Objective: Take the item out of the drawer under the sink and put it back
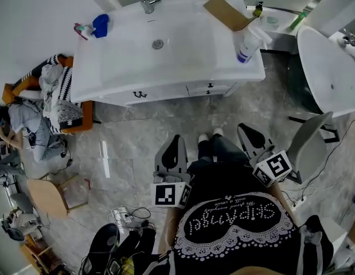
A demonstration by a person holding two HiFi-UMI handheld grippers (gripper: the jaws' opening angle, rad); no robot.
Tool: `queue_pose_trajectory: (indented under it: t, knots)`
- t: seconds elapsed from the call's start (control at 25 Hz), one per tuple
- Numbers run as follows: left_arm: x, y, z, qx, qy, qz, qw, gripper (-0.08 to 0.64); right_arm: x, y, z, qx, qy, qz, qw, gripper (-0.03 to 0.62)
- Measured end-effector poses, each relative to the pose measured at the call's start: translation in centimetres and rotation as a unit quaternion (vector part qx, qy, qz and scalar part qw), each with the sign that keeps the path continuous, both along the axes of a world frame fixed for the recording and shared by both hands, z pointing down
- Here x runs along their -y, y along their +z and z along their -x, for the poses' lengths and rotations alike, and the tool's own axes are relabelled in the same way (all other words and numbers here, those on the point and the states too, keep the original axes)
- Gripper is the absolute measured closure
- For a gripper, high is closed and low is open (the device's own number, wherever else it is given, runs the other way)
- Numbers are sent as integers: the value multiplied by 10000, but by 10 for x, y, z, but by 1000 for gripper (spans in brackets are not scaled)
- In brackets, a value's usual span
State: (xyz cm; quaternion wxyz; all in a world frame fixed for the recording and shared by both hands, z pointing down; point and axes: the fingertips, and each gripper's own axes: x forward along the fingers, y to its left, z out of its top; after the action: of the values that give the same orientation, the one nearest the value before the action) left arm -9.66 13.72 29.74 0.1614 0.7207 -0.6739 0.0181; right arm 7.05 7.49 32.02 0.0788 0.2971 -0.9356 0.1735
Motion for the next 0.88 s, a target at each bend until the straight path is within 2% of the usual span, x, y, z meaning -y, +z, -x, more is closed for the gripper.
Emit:
queue_pose_trajectory:
  t: [0.2, 0.52, 0.88]
  knots:
    - [18, -8, -14, -111, -8, -103, 9999, 557, 20, -7, -9, 58, -16, 7, 10000, 574]
    - [40, -11, -34, 10, -22, -177, 9998, 557, 43, -6, -27, 94, -96, -62, 9999, 574]
    - [60, -12, -35, -2, -61, -272, 9996, 557, 60, -6, -34, 43, -33, -62, 10000, 574]
